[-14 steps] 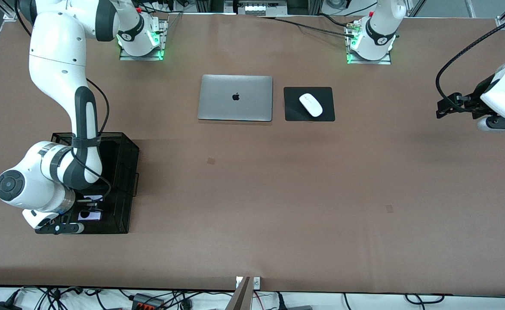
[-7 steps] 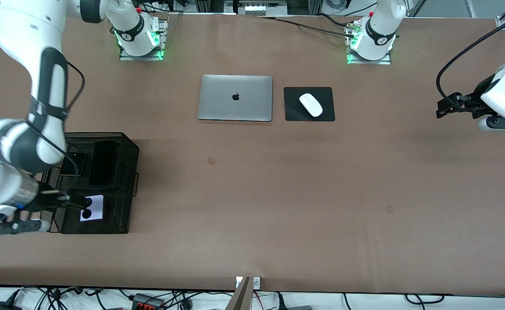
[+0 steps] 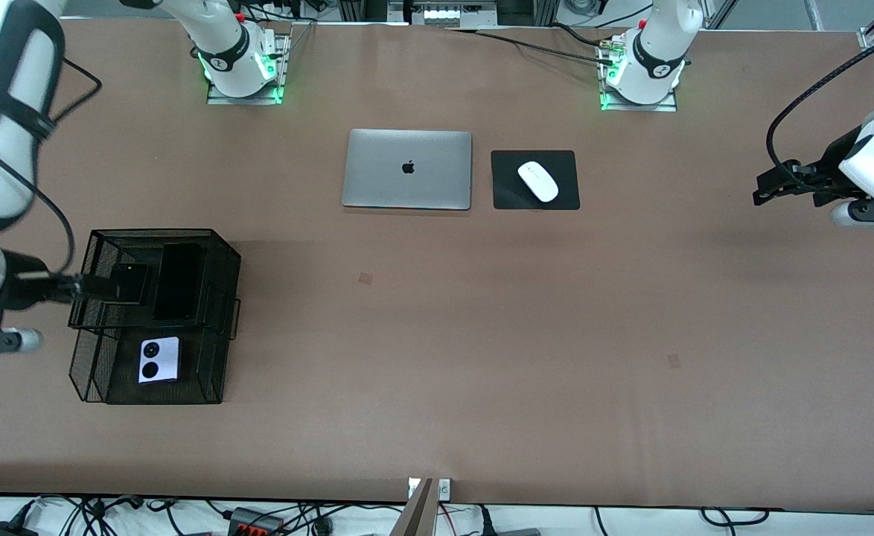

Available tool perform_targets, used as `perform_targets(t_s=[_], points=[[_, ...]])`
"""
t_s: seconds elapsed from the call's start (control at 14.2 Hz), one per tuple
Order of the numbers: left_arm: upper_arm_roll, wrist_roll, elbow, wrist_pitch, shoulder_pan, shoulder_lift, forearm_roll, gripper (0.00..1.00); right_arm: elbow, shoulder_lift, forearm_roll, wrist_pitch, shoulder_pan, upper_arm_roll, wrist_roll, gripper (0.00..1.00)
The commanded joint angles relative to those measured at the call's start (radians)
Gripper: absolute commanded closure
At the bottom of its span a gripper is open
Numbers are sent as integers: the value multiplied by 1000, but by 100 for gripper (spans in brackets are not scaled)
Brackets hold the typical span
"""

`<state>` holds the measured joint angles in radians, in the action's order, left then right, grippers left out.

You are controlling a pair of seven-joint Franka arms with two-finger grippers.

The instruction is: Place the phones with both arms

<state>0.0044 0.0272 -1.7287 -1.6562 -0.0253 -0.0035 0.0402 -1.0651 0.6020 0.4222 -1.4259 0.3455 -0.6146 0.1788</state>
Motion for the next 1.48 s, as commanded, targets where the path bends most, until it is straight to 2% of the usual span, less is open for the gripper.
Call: perform_targets(t_s=[0.0,0.42,0.63,0.7,0.77,0.98,1.12,1.27,1.41], points=[[0,23,6,-7,-7,-6,0,0,-10,-31,-16,36,3,-1,-24,0],[3,73,17,3,-10,11,3,0,-6,-54,-17,32,4,-2,-33,0],[3,74,17,3,-13,11,3,0,-16,-91,-46,0,-6,25,-39,0],[3,74,17,4,-15,11,4,0,-24,-103,-72,-37,-26,65,-38,0],[3,74,17,4,-15,11,4,0,-42,-137,-132,-80,-63,134,-36,0],[3,74,17,4,-16,13,4,0,-105,-230,-345,-140,-240,426,-79,0],[3,74,17,4,-19,13,20,0,-169,-292,-416,-146,-356,571,-119,0],[3,76,17,4,-25,13,20,0,-216,-323,-421,-148,-430,646,-121,0],[3,76,17,7,-27,13,20,0,-226,-340,-428,-146,-421,647,-124,0]])
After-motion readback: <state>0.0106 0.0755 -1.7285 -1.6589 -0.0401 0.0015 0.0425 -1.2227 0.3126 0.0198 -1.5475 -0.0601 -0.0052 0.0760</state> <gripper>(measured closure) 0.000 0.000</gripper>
